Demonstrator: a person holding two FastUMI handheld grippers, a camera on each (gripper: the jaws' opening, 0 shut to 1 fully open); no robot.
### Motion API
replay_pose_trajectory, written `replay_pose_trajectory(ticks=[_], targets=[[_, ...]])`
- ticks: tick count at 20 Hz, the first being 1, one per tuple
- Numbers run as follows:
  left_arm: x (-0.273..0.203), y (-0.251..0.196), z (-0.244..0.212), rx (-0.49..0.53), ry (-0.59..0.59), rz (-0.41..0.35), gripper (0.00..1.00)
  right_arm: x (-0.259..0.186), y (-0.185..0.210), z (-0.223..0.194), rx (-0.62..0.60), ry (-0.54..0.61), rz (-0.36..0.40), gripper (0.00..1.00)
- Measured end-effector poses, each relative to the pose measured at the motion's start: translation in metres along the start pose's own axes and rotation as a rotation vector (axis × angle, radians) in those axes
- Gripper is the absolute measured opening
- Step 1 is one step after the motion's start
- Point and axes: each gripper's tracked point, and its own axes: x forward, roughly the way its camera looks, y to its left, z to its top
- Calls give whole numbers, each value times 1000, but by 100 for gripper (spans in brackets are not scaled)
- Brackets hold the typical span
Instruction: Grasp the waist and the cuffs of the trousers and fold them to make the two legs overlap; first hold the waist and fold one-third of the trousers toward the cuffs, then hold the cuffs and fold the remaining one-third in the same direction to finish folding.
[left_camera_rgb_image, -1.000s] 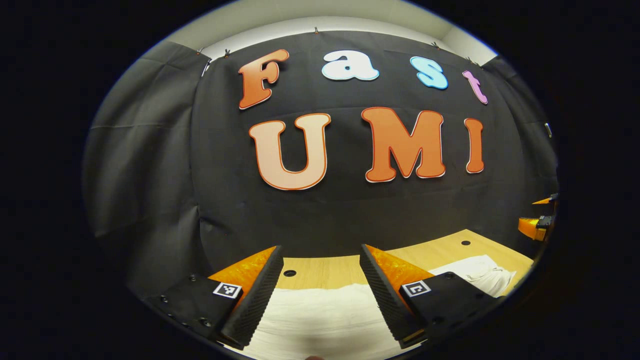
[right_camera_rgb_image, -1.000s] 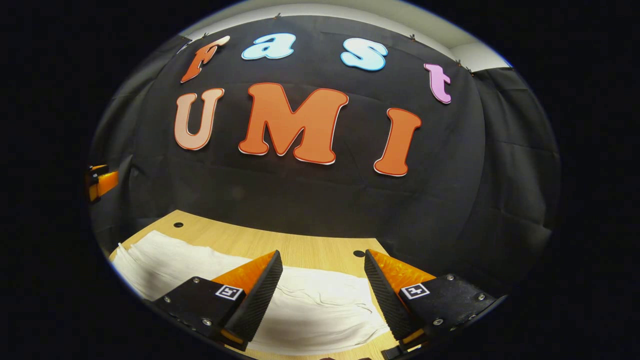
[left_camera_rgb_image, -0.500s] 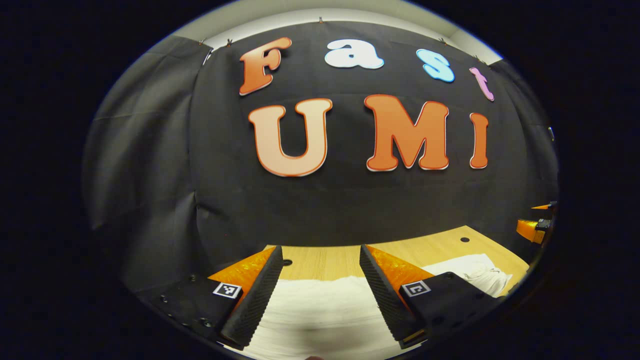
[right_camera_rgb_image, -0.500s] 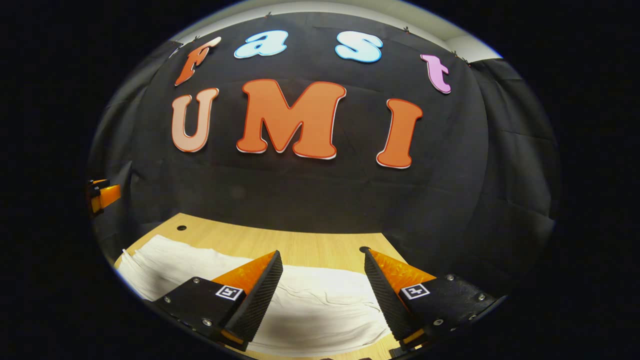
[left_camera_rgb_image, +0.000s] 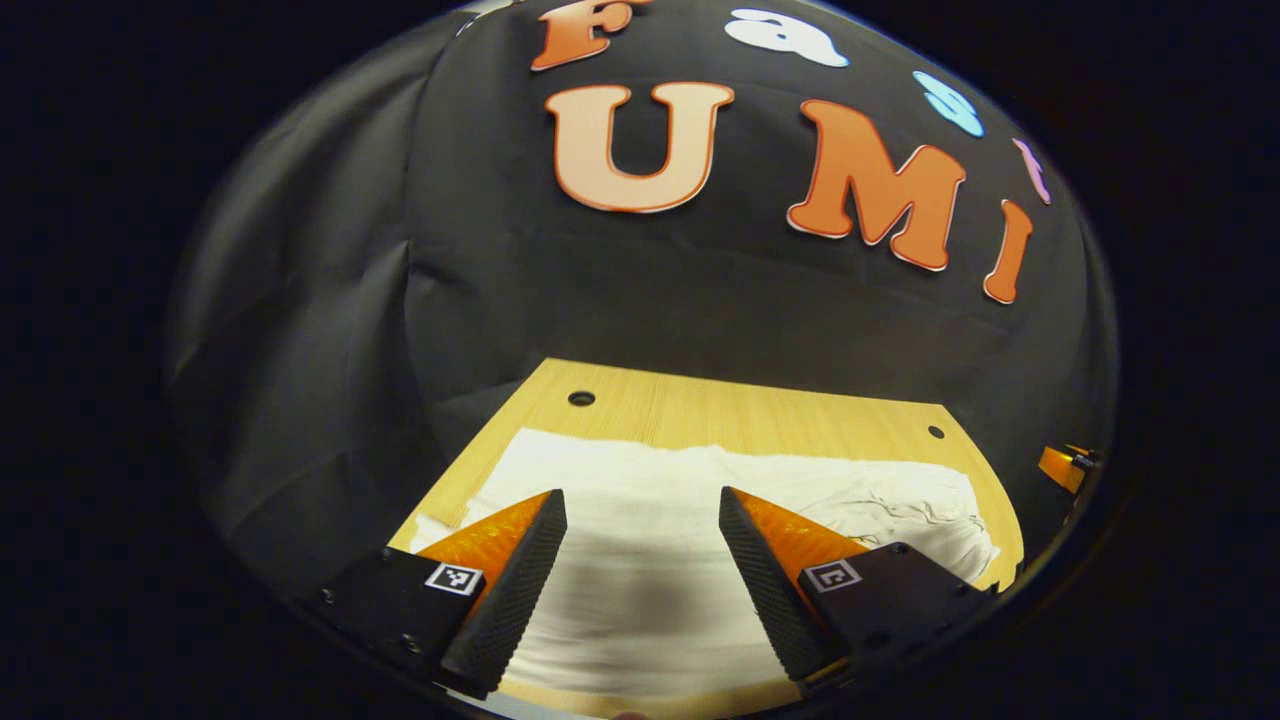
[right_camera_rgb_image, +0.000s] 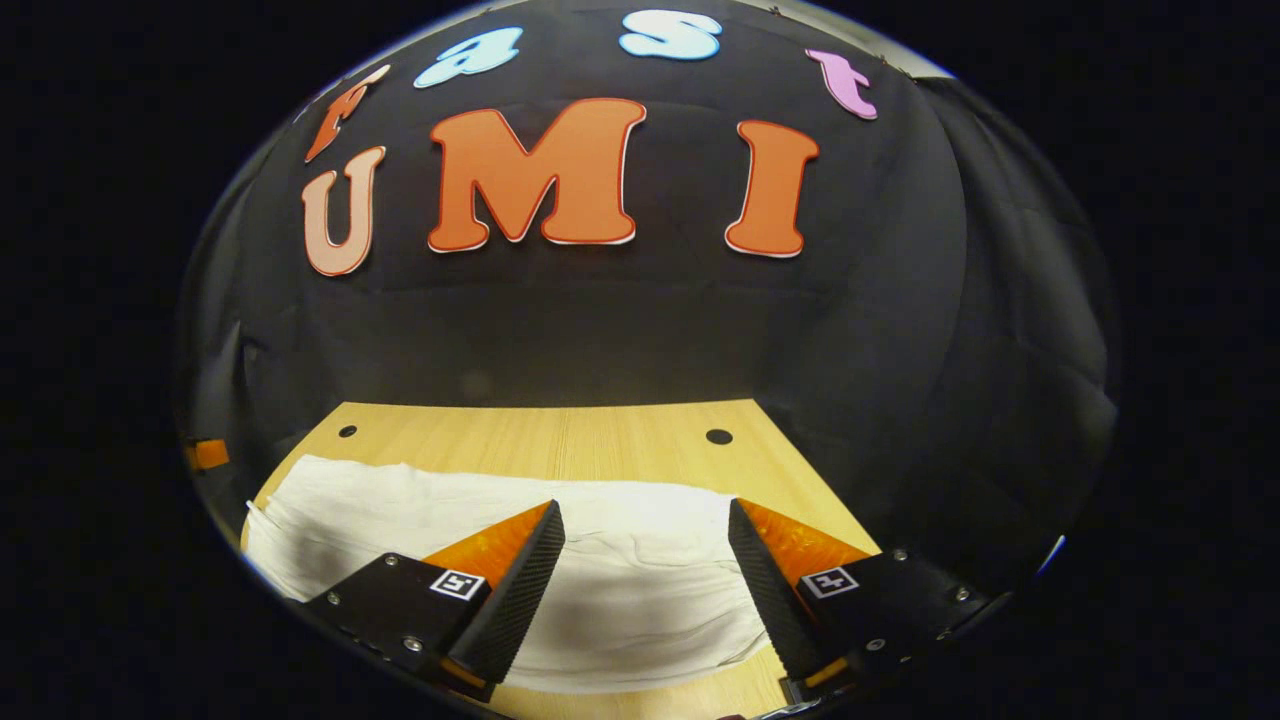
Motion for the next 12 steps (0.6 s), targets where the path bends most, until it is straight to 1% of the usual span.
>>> replay_pose_trajectory(ticks=[1,3,7,9,12], targets=[[2,6,-8,-20,27,14,100,4,-2,-9,4,39,14,99],[6,15,-31,-56,104,38,99,13,-5,-20,24,82,29,98],[6,47,-70,-157,236,105,99,22,-18,-51,76,192,53,98],[7,66,-92,-206,314,140,99,31,-23,-63,127,236,47,96],[14,88,-116,-298,382,160,99,37,-29,-86,188,310,32,95]])
